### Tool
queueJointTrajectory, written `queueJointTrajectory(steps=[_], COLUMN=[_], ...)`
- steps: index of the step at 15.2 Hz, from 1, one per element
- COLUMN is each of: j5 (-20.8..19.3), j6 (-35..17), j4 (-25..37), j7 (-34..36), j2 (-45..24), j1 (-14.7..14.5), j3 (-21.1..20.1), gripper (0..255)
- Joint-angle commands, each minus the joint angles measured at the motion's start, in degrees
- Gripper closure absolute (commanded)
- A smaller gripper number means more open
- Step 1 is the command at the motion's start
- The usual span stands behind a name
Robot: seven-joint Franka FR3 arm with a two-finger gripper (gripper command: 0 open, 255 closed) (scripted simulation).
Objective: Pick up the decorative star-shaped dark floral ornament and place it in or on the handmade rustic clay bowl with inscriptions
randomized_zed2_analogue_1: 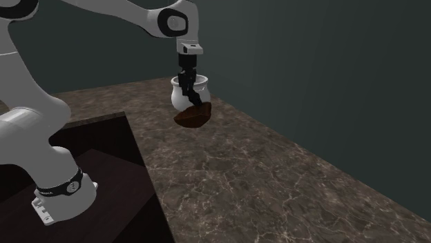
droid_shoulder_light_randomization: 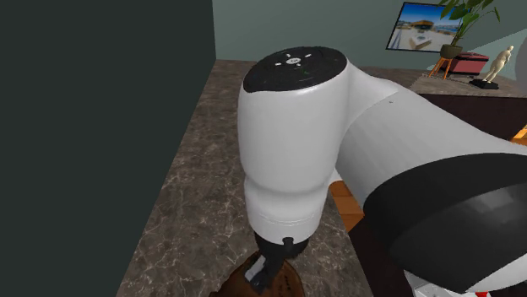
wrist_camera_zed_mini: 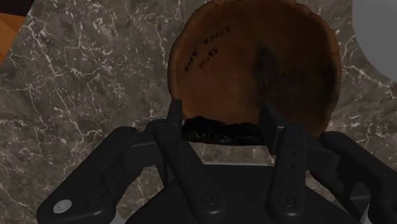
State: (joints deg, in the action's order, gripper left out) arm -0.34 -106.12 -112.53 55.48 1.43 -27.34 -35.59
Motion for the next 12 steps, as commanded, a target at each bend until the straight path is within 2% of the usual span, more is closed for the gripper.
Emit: queueJointTrajectory(steps=[1, 2, 12], j5=[-0.47, -1.15, -2.87], j6=[0.47, 0.85, -6.49], j4=[1.43, 2.96, -2.47], j7=[3.17, 6.34, 7.65], j2=[-1.25, -2.77, -5.27], j1=[-1.39, -2.85, -3.18], j3=[-1.51, -2.98, -3.03], gripper=[255, 255, 255])
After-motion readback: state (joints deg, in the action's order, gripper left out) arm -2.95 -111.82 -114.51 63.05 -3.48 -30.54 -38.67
